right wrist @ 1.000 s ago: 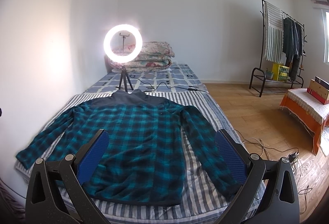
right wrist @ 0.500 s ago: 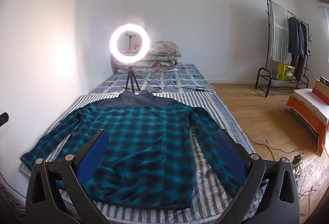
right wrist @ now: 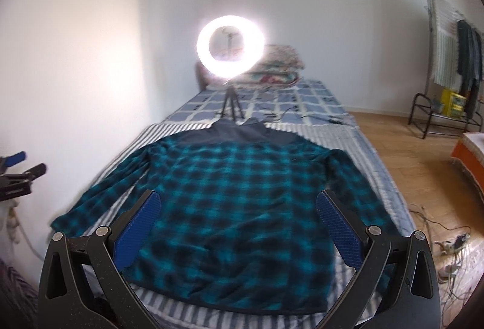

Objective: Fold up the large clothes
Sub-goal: 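Lower the left tool onto the sleeve cuff nearest it and grasp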

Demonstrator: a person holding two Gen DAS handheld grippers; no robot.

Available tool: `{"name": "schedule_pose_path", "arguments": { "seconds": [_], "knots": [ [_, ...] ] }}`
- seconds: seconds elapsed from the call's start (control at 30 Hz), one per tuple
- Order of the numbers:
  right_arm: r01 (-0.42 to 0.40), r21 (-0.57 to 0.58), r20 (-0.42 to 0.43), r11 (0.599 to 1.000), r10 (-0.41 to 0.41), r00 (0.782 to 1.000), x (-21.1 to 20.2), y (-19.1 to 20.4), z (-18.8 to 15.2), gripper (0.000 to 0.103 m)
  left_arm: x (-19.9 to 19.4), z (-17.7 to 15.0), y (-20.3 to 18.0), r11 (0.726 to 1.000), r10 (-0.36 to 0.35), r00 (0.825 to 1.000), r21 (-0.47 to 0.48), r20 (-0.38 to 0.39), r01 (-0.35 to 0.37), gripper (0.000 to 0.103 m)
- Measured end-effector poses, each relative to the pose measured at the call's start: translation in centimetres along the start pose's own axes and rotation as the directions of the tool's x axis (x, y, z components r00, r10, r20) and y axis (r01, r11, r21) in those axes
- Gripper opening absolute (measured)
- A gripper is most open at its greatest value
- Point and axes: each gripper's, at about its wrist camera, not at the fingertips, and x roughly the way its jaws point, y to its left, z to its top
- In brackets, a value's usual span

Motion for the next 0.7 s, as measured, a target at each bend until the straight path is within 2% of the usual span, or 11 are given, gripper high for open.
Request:
{"name": "schedule_pose_path", "arguments": {
  "seconds": [0.07, 0.2, 0.27, 0.37, 0.4, 0.5, 0.53, 0.57, 0.6, 0.7],
  "knots": [
    [-0.017, -0.011, -0.005, 1.000, 0.017, 1.000, 0.6, 0.6, 0.2, 0.103, 2.0, -0.4, 1.4, 1.000, -0.015, 0.999, -0.019, -0.039, 0.014, 0.093],
    [-0.082, -0.017, 0.078, 0.996, 0.083, 0.993, 1.9, 2.2, 0.7, 0.103, 5.7, -1.2, 2.6, 1.000, 0.021, 0.995, 0.010, -0.101, -0.020, 0.077],
    [-0.123, -0.014, 0.064, 0.992, 0.124, 0.990, 3.1, 3.0, 0.8, 0.103, 7.7, -1.7, 2.9, 1.000, 0.005, 0.989, 0.020, -0.147, -0.002, 0.069],
    [-0.226, -0.015, 0.004, 0.974, 0.227, 0.974, 4.8, 3.6, 0.2, 0.102, 10.9, -2.5, 4.0, 0.998, -0.063, 0.969, -0.018, -0.238, 0.060, 0.054],
    [-0.265, -0.020, -0.039, 0.964, 0.265, 0.964, 5.5, 3.9, -0.3, 0.102, 11.9, -2.9, 4.4, 0.996, -0.084, 0.959, -0.044, -0.270, 0.075, 0.053],
    [-0.319, -0.017, -0.143, 0.948, 0.314, 0.939, 7.1, 4.4, -1.5, 0.083, 12.9, -3.8, 6.1, 0.985, -0.143, 0.938, -0.135, -0.316, 0.105, 0.053],
    [-0.349, -0.004, -0.185, 0.937, 0.342, 0.921, 7.9, 4.6, -1.7, 0.075, 12.8, -4.0, 6.5, 0.982, -0.152, 0.935, -0.153, -0.320, 0.107, 0.053],
    [-0.377, 0.010, -0.219, 0.926, 0.370, 0.903, 8.5, 4.8, -1.9, 0.070, 12.5, -4.2, 6.8, 0.981, -0.159, 0.934, -0.161, -0.320, 0.111, 0.053],
    [-0.406, 0.023, -0.253, 0.914, 0.398, 0.882, 9.4, 5.1, -1.8, 0.069, 12.0, -4.6, 7.0, 0.980, -0.163, 0.934, -0.161, -0.318, 0.116, 0.053],
    [-0.443, 0.009, -0.284, 0.896, 0.427, 0.858, 11.1, 6.1, -0.7, 0.066, 10.8, -5.7, 6.9, 0.982, -0.169, 0.930, -0.138, -0.327, 0.130, 0.053]
  ]
}}
